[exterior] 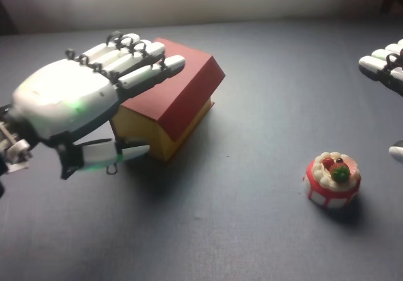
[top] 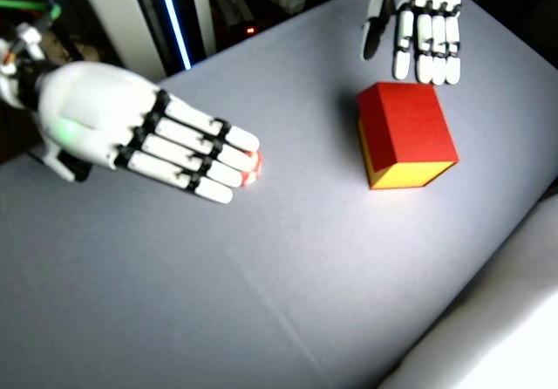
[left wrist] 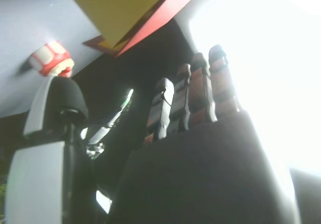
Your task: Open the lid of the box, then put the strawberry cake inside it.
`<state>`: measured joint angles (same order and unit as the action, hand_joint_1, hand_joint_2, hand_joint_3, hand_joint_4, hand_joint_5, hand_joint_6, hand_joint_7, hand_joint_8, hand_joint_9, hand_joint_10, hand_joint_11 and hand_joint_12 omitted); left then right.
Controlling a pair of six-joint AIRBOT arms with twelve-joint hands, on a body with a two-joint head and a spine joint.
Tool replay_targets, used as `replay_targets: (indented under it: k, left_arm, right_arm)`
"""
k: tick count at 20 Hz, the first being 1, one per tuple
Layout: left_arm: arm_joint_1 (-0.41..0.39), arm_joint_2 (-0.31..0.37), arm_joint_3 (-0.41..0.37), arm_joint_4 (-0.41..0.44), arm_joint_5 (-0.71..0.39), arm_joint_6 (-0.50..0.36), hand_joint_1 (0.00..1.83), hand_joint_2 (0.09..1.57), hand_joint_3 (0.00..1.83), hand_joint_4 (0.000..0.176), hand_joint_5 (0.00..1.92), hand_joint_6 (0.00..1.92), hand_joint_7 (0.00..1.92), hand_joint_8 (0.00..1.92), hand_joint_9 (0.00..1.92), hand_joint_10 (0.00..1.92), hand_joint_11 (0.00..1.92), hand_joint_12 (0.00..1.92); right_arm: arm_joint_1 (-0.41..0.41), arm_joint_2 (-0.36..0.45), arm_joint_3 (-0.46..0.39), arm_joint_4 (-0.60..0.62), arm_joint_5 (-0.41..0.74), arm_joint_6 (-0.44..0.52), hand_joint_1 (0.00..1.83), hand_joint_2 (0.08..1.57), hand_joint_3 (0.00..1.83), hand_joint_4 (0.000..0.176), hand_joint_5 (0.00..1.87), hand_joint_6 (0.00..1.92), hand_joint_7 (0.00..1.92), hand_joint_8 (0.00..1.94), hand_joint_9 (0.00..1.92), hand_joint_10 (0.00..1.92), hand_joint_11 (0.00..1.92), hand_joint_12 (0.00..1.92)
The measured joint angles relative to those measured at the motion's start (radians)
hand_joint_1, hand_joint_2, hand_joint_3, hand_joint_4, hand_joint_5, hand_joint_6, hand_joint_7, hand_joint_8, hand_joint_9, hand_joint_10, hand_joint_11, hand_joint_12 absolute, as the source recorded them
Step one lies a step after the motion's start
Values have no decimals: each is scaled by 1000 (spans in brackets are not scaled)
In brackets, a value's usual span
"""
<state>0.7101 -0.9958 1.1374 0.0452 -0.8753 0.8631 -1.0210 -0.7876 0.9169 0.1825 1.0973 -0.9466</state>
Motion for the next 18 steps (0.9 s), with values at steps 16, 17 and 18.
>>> replay_targets:
  k: [16, 17, 18]
  left_arm:
    - [-59, -137, 107, -161, 88, 0, 678, 1278, 16, 91, 0, 0, 0, 0, 0, 0, 0, 0]
    - [-59, -137, 107, -175, 71, 0, 646, 1304, 22, 126, 0, 0, 0, 0, 0, 0, 0, 0]
    - [-58, -137, 107, -195, 48, 0, 606, 1329, 23, 131, 0, 0, 0, 0, 0, 0, 16, 11]
  right_arm:
    - [-12, -4, 4, 11, -1, 9, 482, 1355, 5, 0, 0, 0, 0, 0, 0, 0, 0, 0]
    - [-12, -4, 4, 11, -2, 9, 491, 1354, 4, 0, 0, 0, 0, 0, 0, 0, 0, 0]
    - [-12, -4, 4, 11, -2, 10, 514, 1355, 3, 0, 0, 0, 0, 0, 0, 0, 0, 0]
